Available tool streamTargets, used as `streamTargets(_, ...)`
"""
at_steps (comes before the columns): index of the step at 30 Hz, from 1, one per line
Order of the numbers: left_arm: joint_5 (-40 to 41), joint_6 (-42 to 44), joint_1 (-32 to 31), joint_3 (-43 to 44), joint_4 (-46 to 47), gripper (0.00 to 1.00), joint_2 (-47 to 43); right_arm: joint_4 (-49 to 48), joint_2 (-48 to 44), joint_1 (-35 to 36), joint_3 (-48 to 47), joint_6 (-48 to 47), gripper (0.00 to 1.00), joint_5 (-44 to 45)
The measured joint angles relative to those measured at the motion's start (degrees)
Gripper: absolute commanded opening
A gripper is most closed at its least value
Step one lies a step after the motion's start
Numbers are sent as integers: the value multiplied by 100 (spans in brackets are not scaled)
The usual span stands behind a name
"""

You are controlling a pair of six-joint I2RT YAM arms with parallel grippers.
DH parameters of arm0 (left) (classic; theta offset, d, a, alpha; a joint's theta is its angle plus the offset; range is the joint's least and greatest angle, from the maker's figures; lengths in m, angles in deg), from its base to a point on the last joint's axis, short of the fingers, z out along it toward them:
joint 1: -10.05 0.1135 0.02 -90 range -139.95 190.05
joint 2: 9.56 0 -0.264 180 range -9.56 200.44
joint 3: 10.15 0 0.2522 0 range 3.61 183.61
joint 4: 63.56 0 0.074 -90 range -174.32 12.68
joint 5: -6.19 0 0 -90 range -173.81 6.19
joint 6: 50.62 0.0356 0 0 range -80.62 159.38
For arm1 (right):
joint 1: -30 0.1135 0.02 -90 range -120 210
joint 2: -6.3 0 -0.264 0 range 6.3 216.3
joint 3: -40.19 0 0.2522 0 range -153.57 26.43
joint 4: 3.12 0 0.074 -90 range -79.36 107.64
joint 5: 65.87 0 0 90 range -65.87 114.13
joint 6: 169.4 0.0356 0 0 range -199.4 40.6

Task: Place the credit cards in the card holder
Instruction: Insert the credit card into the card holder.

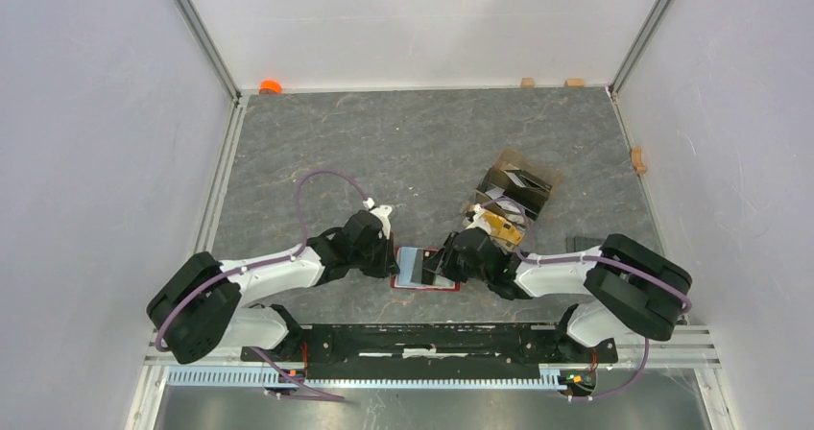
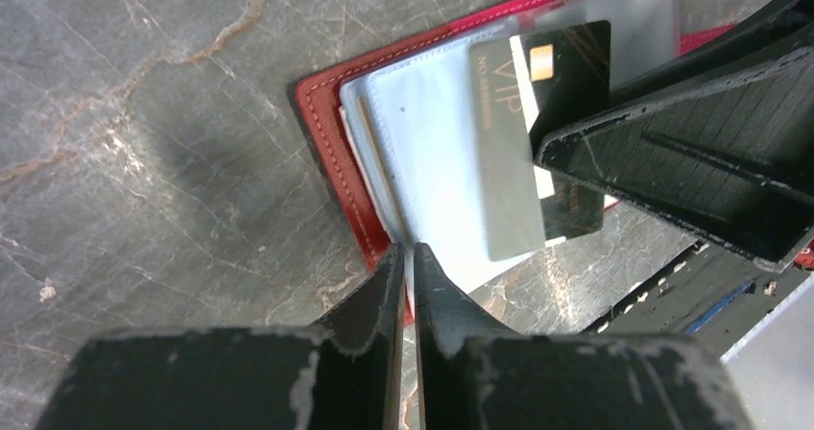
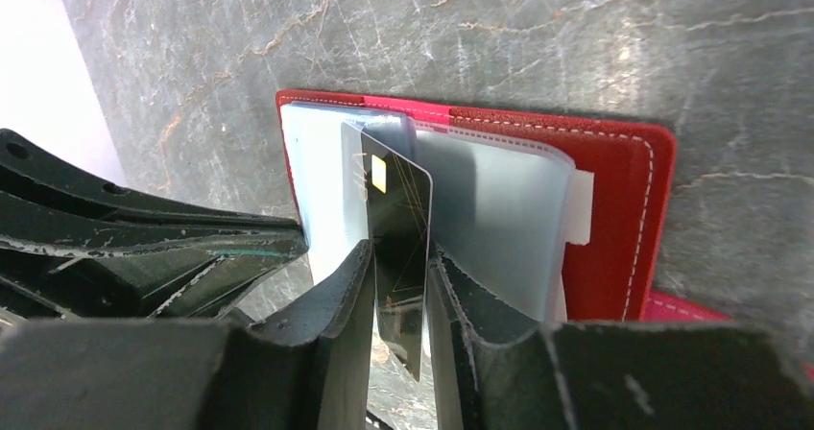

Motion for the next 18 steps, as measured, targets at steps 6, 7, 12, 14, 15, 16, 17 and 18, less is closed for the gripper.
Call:
streamTargets(6,-81,-26,-17,4,-400,17,-175,621,-380,48,-26,-216,35,334)
streamTargets(7,-81,-28,-17,15,-457,18,-210,750,-442,55,-44,-264,37,398)
streamTargets(12,-81,-70,-13,153,-664,27,-369,1386,-732,101,-149,-544,43,710)
streamTargets(14,-85,-94,2,184,-660,31,-393,1628,-820,125,-214,-719,48,798)
streamTargets(15,-96,-114,15,197,-656,32,-393,1749,-855,140,-251,-824,50,841)
streamTargets(16,-109,-153,26,205,-647,33,-393,1814,-872,153,-278,-892,53,868)
streamTargets(17,-127,-188,44,208,-629,33,-393,1908,-894,170,-319,-992,54,896)
streamTargets(18,-144,-214,50,214,-621,34,-387,2024,-907,179,-376,-1088,56,927)
